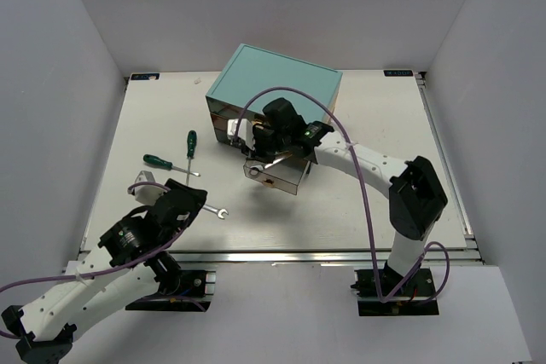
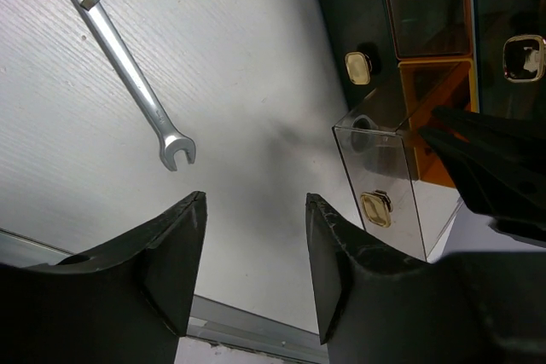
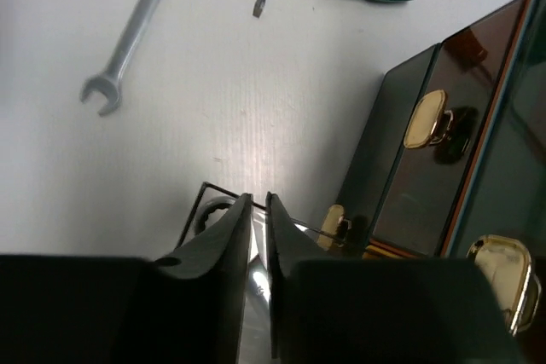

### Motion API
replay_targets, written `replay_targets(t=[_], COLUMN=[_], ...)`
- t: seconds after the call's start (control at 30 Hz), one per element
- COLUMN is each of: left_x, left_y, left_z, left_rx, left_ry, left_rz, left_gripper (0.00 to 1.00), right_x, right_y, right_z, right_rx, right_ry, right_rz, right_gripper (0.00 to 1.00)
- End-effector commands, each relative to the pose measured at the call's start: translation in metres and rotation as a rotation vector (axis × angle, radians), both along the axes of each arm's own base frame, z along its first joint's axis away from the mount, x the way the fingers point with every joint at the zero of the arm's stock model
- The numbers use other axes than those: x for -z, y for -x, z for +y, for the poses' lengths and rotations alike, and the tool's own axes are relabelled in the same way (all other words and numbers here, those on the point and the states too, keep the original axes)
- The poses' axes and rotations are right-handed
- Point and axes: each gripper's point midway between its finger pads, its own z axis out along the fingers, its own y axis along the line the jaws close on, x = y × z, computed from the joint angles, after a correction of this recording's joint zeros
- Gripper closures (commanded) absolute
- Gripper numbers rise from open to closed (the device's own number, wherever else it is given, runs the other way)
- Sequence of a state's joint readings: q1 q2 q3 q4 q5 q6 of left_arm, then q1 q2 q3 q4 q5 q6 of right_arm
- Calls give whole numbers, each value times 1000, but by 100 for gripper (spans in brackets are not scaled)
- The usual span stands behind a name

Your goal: Sort the tools into containers

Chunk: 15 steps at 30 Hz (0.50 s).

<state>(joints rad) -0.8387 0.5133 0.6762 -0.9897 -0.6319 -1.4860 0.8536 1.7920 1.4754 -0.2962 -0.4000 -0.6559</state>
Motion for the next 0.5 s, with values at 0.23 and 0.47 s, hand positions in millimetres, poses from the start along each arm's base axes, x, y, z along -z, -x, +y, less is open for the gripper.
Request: replay_targets(t=[0.23,0.47], left_x=[37,74], left_y=[-21,-64], left_z=[-12,4], left_rx=[-65,-37], left_ry=[-165,-81], left_rz=[163,348], left_gripper=[68,44], right_x=[-156,-163], right_y=[28,33], right_z=[-19,-66], right_rx=[-26,32], right_ry=[-412,-433], right_rz=[-181,-106], right_gripper=[11,43])
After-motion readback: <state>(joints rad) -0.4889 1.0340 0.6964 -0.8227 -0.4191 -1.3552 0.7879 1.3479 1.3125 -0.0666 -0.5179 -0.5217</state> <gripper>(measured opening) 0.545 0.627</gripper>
